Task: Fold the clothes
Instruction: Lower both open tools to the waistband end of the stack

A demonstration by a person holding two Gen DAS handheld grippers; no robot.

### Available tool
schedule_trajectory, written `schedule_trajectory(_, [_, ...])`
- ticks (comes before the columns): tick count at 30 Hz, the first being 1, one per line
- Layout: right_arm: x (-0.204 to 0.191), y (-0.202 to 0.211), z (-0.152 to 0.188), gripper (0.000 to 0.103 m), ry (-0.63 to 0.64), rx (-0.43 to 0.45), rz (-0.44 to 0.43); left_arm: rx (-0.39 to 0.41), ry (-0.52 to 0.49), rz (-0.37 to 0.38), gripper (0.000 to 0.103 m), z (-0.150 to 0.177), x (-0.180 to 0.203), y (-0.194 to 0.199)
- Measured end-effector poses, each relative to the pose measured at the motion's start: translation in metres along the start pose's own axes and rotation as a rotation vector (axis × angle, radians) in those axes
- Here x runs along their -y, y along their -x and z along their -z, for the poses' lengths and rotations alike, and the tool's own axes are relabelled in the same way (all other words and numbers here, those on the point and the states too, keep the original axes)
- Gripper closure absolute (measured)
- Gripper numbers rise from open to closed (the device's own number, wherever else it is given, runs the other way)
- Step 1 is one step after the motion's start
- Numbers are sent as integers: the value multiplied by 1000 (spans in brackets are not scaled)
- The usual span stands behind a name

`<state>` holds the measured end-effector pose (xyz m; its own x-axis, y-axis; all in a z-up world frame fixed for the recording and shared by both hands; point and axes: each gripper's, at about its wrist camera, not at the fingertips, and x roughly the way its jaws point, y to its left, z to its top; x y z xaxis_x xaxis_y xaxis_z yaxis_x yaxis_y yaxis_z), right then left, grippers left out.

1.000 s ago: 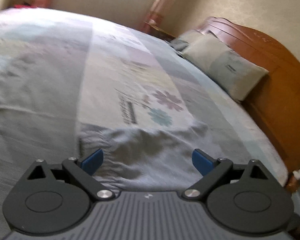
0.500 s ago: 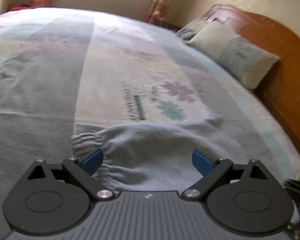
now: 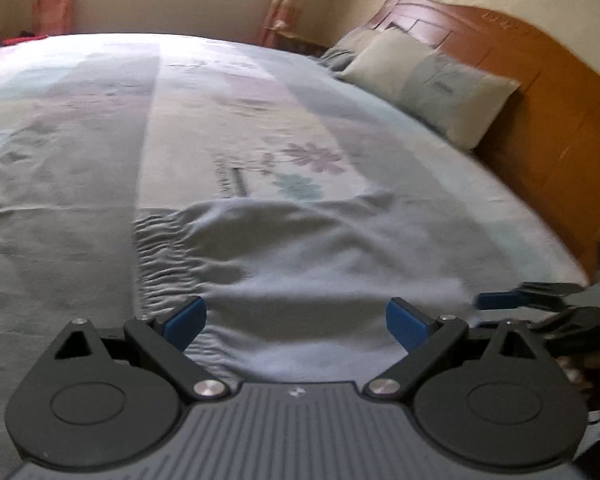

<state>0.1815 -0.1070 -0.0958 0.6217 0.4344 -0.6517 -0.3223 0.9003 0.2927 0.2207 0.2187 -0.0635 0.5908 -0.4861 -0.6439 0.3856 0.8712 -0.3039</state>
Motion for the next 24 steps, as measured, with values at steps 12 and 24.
schedule_trajectory(12, [-4,7,-1,18,10,5,24,-101,27,-117,7,1,15,-8])
schedule_trajectory(24, [-3,18,4,17,-10,21,-1,-150,73,-128,7,15,22,-12])
